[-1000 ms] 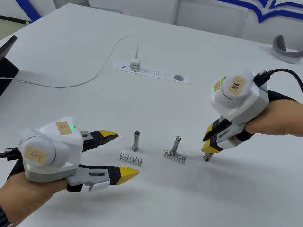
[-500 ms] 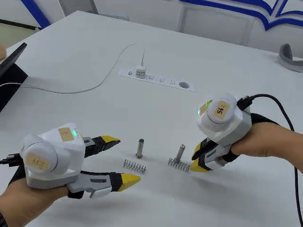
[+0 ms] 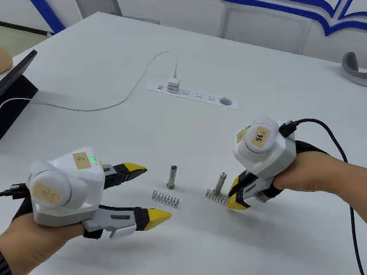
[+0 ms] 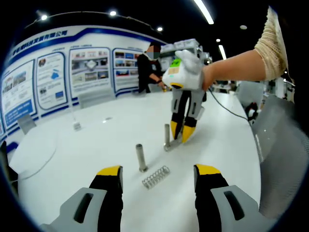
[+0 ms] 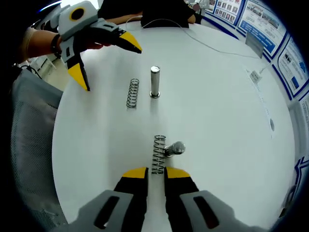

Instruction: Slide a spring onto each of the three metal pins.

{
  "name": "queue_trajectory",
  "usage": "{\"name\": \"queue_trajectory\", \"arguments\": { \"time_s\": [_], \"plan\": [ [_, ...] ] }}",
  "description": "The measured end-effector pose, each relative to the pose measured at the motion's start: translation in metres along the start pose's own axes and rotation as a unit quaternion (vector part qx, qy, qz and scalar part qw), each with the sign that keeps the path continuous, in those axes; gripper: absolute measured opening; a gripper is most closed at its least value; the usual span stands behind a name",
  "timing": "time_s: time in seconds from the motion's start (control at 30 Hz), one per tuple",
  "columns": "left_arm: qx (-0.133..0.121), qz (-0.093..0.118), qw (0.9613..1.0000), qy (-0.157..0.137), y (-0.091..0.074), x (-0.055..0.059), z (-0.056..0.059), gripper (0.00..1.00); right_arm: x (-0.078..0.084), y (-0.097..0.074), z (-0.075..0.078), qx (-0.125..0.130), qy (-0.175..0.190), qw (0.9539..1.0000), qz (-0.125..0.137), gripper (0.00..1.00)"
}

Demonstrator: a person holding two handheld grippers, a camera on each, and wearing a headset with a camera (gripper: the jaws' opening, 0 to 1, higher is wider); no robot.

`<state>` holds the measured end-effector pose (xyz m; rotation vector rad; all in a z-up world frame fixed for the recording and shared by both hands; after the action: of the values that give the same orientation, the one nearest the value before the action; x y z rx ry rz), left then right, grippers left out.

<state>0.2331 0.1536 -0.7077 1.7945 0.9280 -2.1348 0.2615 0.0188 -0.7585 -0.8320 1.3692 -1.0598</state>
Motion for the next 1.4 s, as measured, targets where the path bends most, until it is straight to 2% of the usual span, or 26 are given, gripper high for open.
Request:
{"name": "queue_trajectory", "arguments": {
  "time_s": [0.23,0.77,1.4],
  "plan": [
    [-0.003,0.001,1.0000,-0.003,-0.002,0.001,0.000,0.60,0.002,0.006,-0.001,-0.006,0.002,1.0000,-0.004,0.14],
    [-0.004,-0.001,1.0000,-0.002,-0.005,0.001,0.002,0.60,0.001,0.006,-0.003,-0.009,0.009,0.9999,-0.001,0.12],
    [0.005,-0.002,1.0000,-0.001,-0.007,0.002,0.013,0.54,-0.007,-0.013,-0.019,-0.012,-0.019,0.9997,-0.006,0.12]
  ]
}}
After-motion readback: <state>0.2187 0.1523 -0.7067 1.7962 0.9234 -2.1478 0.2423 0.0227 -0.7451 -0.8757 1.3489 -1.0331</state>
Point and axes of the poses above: the centre of the closed fingertips' face, and the gripper's own axes: y roughly forward along the fingers, z roughly to its right, x roughly out of its underside, the point moved 1 cm from there along -y, roughly backward along the fingers, and after that the axes turned 6 degrees about -y, right-handed, at the moved point
